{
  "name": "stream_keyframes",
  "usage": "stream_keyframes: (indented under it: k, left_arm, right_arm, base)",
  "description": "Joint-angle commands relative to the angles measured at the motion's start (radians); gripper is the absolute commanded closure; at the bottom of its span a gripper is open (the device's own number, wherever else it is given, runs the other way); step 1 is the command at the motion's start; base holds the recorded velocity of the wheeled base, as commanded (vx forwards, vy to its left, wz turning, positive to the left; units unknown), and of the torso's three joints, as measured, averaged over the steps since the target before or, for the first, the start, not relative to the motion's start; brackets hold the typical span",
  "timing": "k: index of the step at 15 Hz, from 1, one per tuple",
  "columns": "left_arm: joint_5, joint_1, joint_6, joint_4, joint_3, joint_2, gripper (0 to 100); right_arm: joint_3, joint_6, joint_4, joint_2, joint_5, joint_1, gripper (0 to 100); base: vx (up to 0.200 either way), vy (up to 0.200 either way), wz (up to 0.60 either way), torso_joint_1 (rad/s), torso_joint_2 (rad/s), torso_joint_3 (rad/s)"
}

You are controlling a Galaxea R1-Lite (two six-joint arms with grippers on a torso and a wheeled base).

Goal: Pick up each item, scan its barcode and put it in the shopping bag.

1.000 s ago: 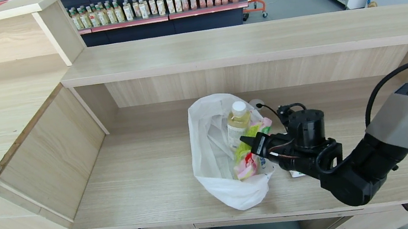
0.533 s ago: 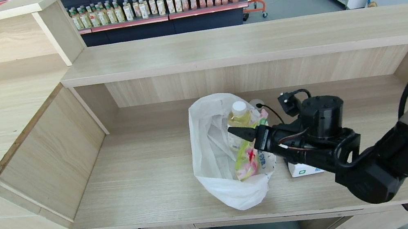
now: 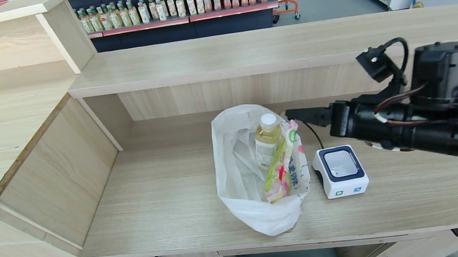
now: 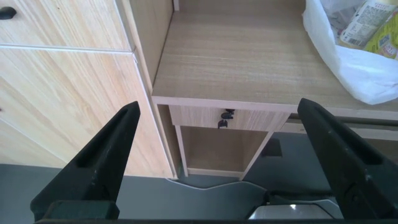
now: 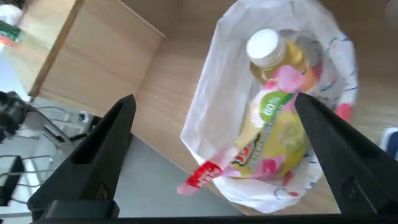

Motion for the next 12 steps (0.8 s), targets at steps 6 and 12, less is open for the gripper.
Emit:
stream_keyframes:
  k: [6,12]
  left_arm:
    - [0.000,0.000,0.000,0.000,0.000,0.002,0]
    - [0.000,0.000,0.000,0.000,0.000,0.002,0]
  right_arm:
    - [0.256,-0.466,0.244,-0.490,-0.213,-0.115,0]
    - [0.655,-0.428,0.296,-0.920,-0.406,-0.117,0]
  base:
    - [0.000,0.000,0.00,0.000,0.00,0.000]
    - [0.000,0.000,0.00,0.000,0.00,0.000]
